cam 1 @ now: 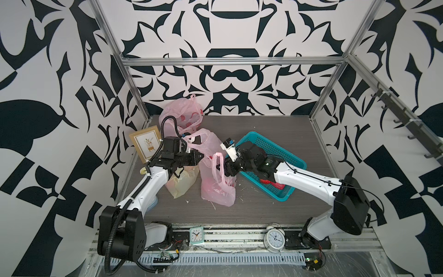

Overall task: Untie the knot of a plastic bag & take out the apple
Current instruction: Untie the plastic bag at the center of the board.

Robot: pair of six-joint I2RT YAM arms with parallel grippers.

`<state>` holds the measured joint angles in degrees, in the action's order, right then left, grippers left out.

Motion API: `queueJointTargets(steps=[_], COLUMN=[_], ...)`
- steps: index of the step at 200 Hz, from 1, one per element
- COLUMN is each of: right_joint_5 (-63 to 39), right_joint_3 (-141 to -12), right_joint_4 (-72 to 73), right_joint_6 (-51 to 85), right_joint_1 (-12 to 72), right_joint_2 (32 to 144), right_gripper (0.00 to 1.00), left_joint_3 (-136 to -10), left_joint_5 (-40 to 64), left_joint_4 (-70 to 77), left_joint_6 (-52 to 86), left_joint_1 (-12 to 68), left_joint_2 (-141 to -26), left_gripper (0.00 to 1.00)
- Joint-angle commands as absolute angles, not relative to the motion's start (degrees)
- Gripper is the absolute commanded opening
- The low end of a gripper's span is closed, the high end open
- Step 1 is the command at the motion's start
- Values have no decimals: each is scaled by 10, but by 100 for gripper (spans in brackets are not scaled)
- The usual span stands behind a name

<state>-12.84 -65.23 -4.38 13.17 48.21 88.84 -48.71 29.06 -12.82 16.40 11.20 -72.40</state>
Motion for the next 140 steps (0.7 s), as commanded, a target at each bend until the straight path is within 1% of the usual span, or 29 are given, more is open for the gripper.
queueJointTargets(steps=[1, 22, 29, 35, 48, 61, 64, 67, 72, 98, 122, 140], right_joint_5=[-113, -79, -75, -63, -35, -11, -9, -9, -5, 11, 55, 64], right_joint_3=[-692, -717, -724, -729, -736, -732, -730, -727, -722, -708, -717, -728], right_joint_4=[-24, -46, -50, -57, -68, -69, -66, -62, -57, -52, -72, -69], right_joint_6=[138, 138, 138, 139, 138, 136, 136, 135, 134, 109, 83, 79], right_joint_1=[488, 493, 494, 496, 497, 496, 496, 497, 496, 495, 479, 438], right_joint_2=[907, 936, 944, 949, 954, 947, 943, 939, 932, 898, 882, 878], right_gripper=[70, 69, 66, 61, 45, 24, 16, 11, 6, 0, 0, 0], left_joint_3=[-481, -481, -480, -480, -481, -480, -480, -480, -479, -472, -477, -490], left_joint_5=[310, 313, 314, 314, 315, 315, 315, 314, 313, 311, 295, 276], left_joint_4=[-138, -138, -139, -140, -146, -159, -163, -167, -173, -185, -194, -216], left_joint_6=[158, 158, 159, 158, 158, 153, 151, 150, 148, 151, 152, 145], left_joint_1=[109, 109, 109, 110, 109, 109, 109, 109, 109, 109, 109, 109], left_joint_2=[-725, -719, -716, -714, -708, -702, -700, -698, -694, -676, -667, -667], left_gripper=[0, 0, 0, 0, 0, 0, 0, 0, 0, 0, 0, 0])
